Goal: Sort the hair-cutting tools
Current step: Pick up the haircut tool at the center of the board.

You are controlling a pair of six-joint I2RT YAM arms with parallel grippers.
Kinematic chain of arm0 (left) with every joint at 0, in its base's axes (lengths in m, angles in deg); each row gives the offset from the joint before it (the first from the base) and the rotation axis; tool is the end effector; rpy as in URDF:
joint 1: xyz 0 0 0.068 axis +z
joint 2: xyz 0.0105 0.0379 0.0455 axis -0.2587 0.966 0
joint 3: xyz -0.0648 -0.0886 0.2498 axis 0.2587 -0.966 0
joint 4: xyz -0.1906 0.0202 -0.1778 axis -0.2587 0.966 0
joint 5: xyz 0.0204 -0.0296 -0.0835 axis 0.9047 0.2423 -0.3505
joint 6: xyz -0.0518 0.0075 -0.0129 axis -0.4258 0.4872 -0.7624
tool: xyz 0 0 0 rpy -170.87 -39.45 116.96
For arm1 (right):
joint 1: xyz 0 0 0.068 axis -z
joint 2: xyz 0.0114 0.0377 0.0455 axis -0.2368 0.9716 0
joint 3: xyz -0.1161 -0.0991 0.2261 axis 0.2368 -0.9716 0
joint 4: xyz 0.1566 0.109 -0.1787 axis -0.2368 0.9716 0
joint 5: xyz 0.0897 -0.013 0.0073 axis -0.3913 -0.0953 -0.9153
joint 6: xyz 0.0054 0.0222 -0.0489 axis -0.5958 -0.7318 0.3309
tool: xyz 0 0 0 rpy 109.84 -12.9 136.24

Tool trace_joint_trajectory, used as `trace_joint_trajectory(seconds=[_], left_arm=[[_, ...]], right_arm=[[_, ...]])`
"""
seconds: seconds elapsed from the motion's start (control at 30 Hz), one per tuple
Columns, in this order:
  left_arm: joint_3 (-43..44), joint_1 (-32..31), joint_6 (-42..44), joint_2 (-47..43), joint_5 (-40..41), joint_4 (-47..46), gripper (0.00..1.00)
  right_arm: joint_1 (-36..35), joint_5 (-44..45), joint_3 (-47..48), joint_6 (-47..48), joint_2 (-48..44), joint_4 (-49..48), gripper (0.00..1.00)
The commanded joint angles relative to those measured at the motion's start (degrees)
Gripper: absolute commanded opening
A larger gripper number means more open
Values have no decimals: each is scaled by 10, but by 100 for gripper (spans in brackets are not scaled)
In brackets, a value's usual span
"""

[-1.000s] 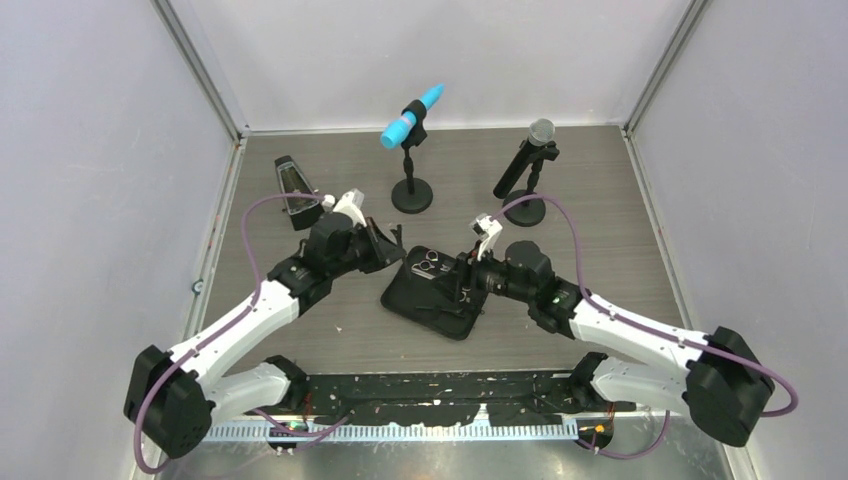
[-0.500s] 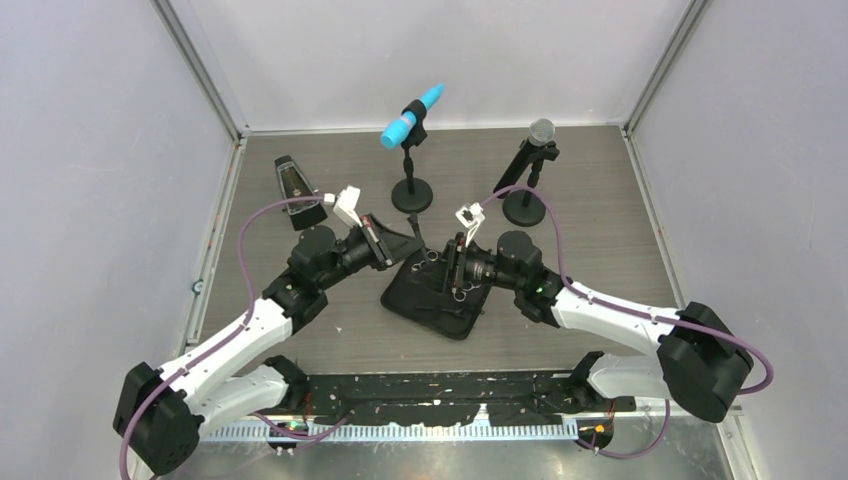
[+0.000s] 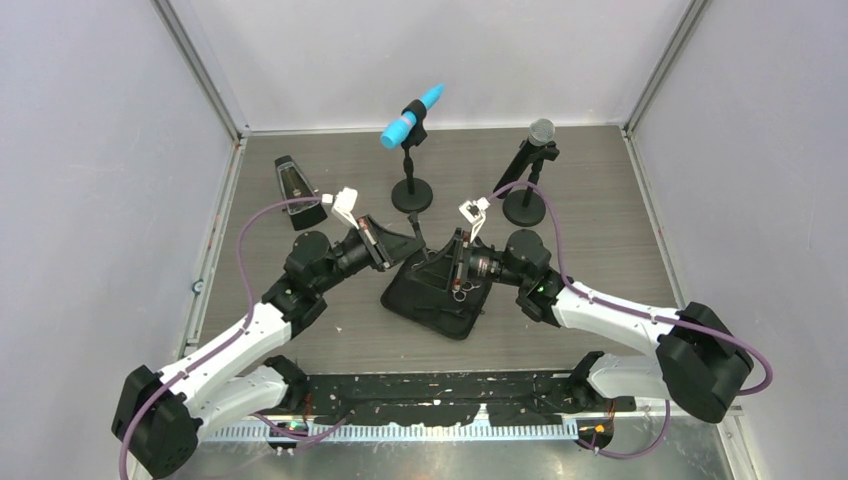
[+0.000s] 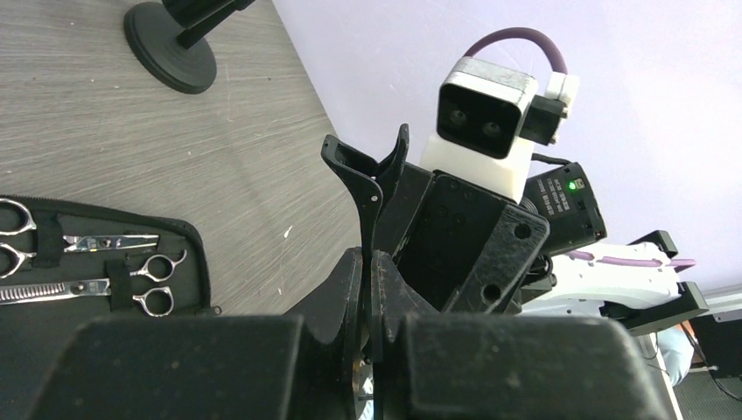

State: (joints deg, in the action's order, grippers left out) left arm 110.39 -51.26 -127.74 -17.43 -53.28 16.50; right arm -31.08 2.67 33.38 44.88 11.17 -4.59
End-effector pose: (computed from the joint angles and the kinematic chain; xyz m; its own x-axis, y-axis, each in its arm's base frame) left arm 0.1722 -0.1398 0.2955 -0.6926 -0.5108 -0.5094 0.4191 0.2898 -0.8604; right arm 0.1758 0.2012 0.2691 -0.6581 0.1872 -0.7293 -0.7181 0.1355 0.6827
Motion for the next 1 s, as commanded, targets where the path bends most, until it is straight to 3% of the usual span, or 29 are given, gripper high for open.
trace_joint_trajectory(seconds=[0.0,0.2,0.37,0.5,0.63,0.7,0.87,0.97], left_arm=[[-9,-1,10,-16,-8,-44,1],[-16,-1,8,-20,-14,-60,1],[-15,-1,7,-17,-20,-59,5],[-6,-1,40,-27,-1,-1,32],[41,0,118,-58,60,197,76],[67,1,147,-78,100,286,89],[163,23,192,-82,136,483,96],[205,56,191,-61,81,547,96]], right_arm=[[16,-20,-18,-39,-20,-89,41],[33,-31,-35,-89,-10,-146,30],[36,-36,-34,-92,-8,-152,7],[36,-30,-18,-30,-29,-57,5],[36,33,20,143,-73,158,5],[36,93,41,217,-90,257,5],[24,189,78,357,-103,426,5],[8,249,88,420,-104,453,5]])
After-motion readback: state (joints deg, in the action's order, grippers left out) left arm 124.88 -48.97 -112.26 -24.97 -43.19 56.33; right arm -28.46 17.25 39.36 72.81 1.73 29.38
